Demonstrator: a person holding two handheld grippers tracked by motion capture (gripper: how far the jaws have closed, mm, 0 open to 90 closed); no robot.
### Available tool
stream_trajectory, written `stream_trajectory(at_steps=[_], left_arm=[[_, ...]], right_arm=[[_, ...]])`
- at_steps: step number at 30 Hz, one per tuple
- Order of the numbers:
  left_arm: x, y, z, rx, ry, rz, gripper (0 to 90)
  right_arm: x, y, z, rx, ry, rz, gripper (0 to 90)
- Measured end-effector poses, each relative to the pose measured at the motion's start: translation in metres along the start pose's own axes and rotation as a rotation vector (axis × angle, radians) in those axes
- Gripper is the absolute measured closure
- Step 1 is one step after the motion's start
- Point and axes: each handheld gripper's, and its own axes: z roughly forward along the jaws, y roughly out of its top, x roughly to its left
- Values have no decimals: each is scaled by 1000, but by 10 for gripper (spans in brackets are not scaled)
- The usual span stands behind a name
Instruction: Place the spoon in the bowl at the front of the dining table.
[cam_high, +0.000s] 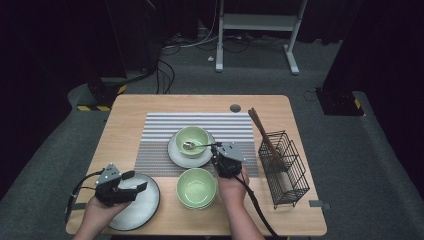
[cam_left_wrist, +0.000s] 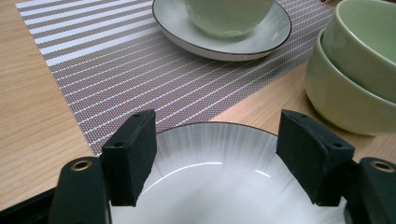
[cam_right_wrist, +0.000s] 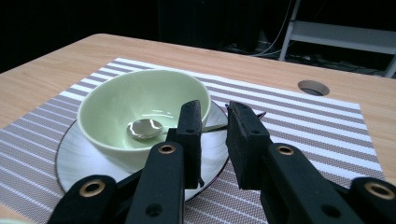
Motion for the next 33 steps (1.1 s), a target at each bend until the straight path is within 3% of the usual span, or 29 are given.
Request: stream_trajectory(at_steps=[10, 11, 13, 14, 27, 33], left_arm=[[0, 0, 0, 0, -18, 0, 295], [-3, 0, 1, -25, -24, -45, 295], [-3, 0, 2, -34, -26, -54, 295], [1, 1, 0, 1, -23, 1, 295], [9, -2, -3, -3, -14, -21, 297], [8, -2, -4, -7, -16, -18, 297]], right_arm=[[-7, 2, 16, 15, -32, 17, 749], [-7, 2, 17, 17, -34, 19, 749], [-8, 3, 19, 16, -36, 24, 748], [-8, 4, 20, 16, -38, 27, 748], [-17, 8, 35, 44, -61, 25, 767], [-19, 13, 33, 42, -67, 27, 763]])
